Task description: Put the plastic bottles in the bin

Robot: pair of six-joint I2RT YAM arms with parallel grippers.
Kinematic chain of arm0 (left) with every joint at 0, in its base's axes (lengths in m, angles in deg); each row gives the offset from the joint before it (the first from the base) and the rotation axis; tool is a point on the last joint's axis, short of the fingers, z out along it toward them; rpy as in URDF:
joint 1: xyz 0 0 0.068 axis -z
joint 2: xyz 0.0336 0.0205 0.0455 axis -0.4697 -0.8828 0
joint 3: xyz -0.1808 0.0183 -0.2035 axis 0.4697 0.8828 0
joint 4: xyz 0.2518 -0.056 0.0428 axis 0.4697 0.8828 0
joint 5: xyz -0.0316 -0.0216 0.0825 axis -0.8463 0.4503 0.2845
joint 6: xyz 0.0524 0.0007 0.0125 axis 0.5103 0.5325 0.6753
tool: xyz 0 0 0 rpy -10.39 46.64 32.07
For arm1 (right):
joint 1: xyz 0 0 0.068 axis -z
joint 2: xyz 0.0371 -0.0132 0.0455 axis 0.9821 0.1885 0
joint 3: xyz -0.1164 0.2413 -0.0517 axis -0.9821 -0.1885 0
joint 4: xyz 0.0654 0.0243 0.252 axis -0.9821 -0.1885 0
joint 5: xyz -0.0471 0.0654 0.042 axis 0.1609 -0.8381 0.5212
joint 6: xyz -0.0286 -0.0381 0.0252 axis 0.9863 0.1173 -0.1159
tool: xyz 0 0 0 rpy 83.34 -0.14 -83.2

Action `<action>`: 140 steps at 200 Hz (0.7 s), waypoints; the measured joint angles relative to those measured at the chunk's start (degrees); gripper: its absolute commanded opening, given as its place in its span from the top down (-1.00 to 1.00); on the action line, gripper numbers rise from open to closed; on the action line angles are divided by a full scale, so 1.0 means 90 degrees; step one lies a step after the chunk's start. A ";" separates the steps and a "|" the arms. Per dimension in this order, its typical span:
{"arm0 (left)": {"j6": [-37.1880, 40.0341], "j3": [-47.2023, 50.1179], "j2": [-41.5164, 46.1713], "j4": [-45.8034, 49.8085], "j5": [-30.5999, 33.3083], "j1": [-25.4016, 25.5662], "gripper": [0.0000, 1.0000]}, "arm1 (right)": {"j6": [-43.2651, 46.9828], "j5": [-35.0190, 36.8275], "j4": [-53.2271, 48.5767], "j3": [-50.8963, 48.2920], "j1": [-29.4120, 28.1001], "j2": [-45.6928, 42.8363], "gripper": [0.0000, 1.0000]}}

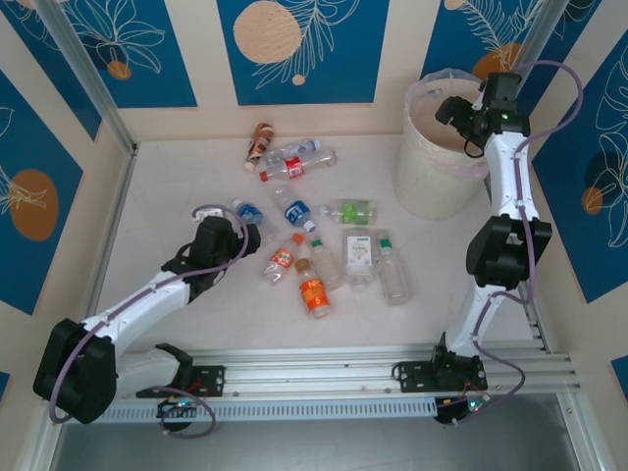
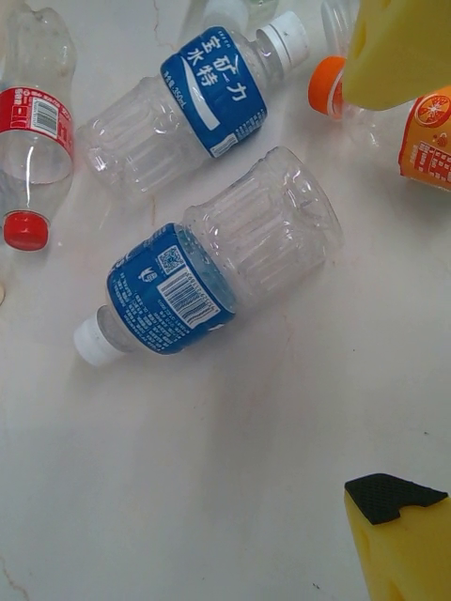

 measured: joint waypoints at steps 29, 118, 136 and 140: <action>0.0005 -0.0160 -0.0192 0.0165 -0.0087 -0.0019 -1.00 | 0.0002 -0.0104 0.0182 -0.0376 0.0000 -0.0549 -0.81; 0.0619 -0.0590 -0.0884 0.0874 -0.1061 -0.0022 -1.00 | -0.0199 -0.1192 0.1515 -0.2987 -0.0306 -0.3497 -0.98; 0.0733 -0.0595 -0.0886 0.0869 -0.1375 -0.0024 -1.00 | -0.0194 -0.1280 0.1671 -0.3594 -0.0517 -0.3993 -0.99; 0.0792 -0.0595 -0.0891 0.0855 -0.1491 -0.0024 -1.00 | -0.0194 -0.1304 0.1690 -0.3699 -0.0559 -0.4078 -0.99</action>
